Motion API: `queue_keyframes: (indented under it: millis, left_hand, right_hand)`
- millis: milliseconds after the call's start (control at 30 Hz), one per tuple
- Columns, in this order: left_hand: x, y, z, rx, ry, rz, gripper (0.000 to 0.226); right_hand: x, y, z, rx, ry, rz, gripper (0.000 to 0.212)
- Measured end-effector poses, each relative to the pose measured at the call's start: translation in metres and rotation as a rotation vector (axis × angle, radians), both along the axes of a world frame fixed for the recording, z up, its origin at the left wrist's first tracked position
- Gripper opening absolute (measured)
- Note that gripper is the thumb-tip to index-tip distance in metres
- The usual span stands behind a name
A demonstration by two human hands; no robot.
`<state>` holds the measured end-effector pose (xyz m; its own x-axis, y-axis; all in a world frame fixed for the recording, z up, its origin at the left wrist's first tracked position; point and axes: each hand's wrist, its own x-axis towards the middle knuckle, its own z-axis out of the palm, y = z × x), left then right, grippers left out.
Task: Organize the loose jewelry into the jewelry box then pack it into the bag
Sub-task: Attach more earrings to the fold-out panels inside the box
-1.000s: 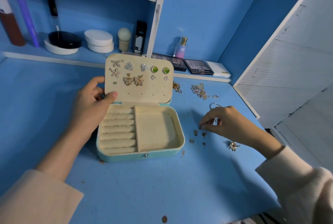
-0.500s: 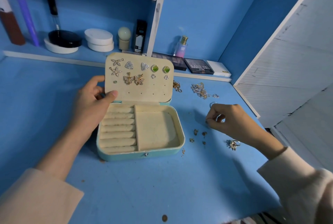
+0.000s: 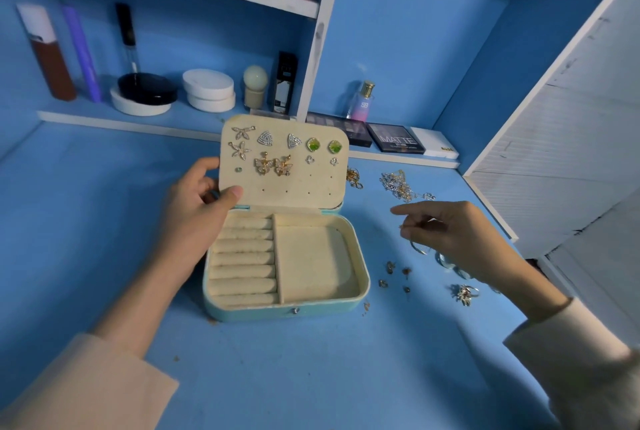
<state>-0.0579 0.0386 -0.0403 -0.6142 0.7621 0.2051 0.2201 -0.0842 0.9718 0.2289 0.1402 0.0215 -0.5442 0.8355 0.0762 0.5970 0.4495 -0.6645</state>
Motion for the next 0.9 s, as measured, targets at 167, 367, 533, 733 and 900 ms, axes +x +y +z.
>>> queue_keyframes:
  millis: [167, 367, 533, 733, 900]
  left_hand:
    - [0.000, 0.001, 0.000, -0.009, 0.005, 0.008, 0.028]
    - [0.000, 0.000, 0.001, -0.015, 0.014, 0.007, 0.029]
    - [0.002, -0.001, 0.002, -0.014, 0.012, 0.010, 0.027]
    - [0.001, -0.001, 0.002, -0.009, 0.001, 0.017, 0.028]
    - [0.002, -0.001, 0.004, -0.014, 0.000, 0.026, 0.032]
  right_hand:
    - [-0.029, -0.009, 0.009, -0.125, 0.169, 0.029, 0.012]
    - [-0.066, -0.011, 0.010, -0.152, 0.283, 0.032, 0.010]
    - [-0.091, -0.008, 0.005, -0.116, 0.345, 0.045, 0.012]
    - [-0.109, -0.010, 0.001, -0.171, 0.392, 0.054, 0.016]
    - [-0.113, -0.010, -0.002, -0.188, 0.457, 0.039, 0.026]
